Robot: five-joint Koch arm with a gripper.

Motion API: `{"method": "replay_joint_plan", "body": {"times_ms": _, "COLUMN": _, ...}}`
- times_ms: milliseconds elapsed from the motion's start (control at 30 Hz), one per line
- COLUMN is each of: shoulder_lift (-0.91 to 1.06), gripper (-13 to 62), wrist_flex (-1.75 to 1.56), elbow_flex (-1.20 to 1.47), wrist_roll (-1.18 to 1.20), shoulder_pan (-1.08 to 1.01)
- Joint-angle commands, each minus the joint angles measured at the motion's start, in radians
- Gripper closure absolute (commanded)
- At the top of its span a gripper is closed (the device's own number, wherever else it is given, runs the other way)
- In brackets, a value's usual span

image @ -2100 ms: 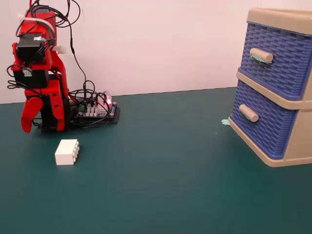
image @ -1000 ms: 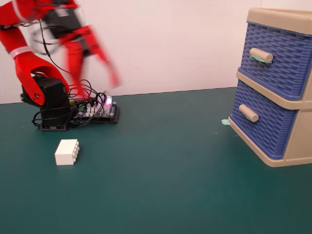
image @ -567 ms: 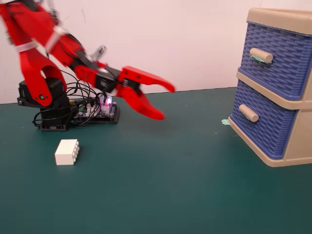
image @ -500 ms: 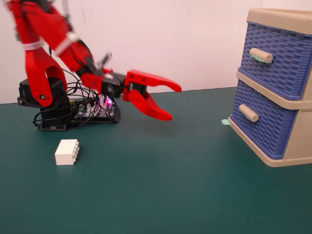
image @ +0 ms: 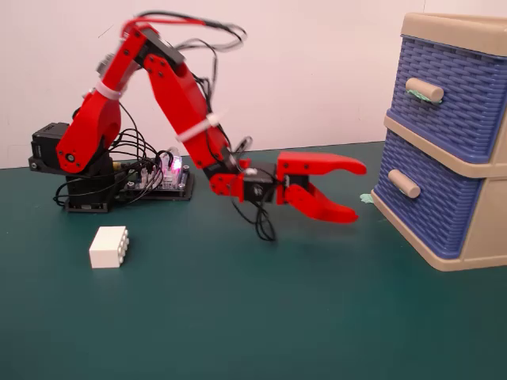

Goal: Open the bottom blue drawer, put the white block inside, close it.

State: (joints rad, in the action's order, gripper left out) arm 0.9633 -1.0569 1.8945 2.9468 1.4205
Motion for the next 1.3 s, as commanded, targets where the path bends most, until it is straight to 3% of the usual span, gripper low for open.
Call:
{"method": "replay_joint_plan", "body": {"times_ms": 0, "shoulder_lift": -0.029, "gripper": 16.0, "wrist_flex": -0.103, "elbow_flex": -0.084, "wrist_roll": 0.02, "shoulder_pan": 0.017}}
{"method": "replay_joint_plan", "body": {"times_ms": 300, "shoulder_lift": -0.218, "gripper": 16.3, "wrist_flex": -0.087, "elbow_flex": -0.408, "wrist_roll": 0.02, "shoulder_pan": 0.057}}
{"method": "replay_joint_plan", "body": {"times_ms": 500, "shoulder_lift": -0.227, "gripper": 23.3, "wrist_flex": 0.052, "elbow_flex": -0.494, "wrist_roll": -0.046, "shoulder_pan": 0.103}}
{"method": "replay_joint_plan", "body": {"times_ms": 667, "shoulder_lift": -0.23, "gripper": 34.3, "wrist_flex": 0.144, "elbow_flex": -0.551, "wrist_roll": -0.101, "shoulder_pan": 0.109}}
{"method": "replay_joint_plan", "body": {"times_ms": 867, "shoulder_lift": -0.225, "gripper": 56.9, "wrist_flex": 0.233, "elbow_flex": -0.56, "wrist_roll": -0.161, "shoulder_pan": 0.103}}
{"method": "replay_joint_plan", "body": {"times_ms": 1267, "shoulder_lift": -0.221, "gripper": 57.6, "wrist_flex": 0.255, "elbow_flex": -0.554, "wrist_roll": -0.167, "shoulder_pan": 0.098}}
